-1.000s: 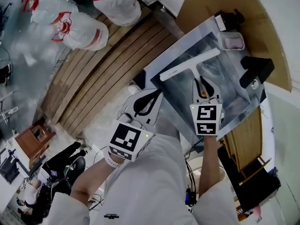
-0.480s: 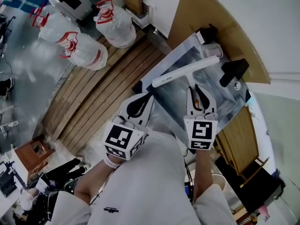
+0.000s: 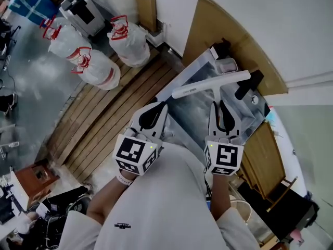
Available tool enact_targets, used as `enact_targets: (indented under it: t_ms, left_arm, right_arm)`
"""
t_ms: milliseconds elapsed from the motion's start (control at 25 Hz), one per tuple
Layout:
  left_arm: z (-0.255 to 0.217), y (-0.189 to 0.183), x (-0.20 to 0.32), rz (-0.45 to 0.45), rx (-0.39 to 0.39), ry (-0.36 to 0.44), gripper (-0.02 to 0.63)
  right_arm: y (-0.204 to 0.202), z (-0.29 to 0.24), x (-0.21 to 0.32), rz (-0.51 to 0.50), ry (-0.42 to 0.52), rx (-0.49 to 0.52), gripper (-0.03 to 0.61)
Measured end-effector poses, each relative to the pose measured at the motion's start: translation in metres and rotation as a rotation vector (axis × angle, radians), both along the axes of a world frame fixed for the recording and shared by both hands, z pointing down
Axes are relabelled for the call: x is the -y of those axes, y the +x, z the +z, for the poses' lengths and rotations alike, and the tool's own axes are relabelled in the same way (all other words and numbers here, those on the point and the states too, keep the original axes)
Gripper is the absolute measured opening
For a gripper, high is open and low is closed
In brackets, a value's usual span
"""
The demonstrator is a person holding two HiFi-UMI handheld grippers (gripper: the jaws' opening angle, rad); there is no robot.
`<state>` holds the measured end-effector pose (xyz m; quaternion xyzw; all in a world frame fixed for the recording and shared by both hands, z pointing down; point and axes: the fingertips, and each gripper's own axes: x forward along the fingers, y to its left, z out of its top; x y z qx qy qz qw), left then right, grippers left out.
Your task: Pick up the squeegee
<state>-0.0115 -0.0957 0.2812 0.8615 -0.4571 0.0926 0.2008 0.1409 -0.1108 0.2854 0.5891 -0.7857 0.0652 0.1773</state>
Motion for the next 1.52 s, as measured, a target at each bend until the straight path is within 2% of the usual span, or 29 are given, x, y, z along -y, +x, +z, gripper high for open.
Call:
enact_targets:
  t_ms: [520, 1520]
  left_arm:
    - [-0.016, 0.000, 0.003, 0.003, -0.004, 0.040, 0.005]
    - [-0.019, -0.001, -0.008, -0.012, 0.019, 0.059, 0.005]
  right_arm:
    - [0.009, -0.036, -0.009, 0.068, 0.138, 0.073, 0.063]
    - [0.014, -0.035, -0.021, 0.058, 0.154, 0.075, 0.063]
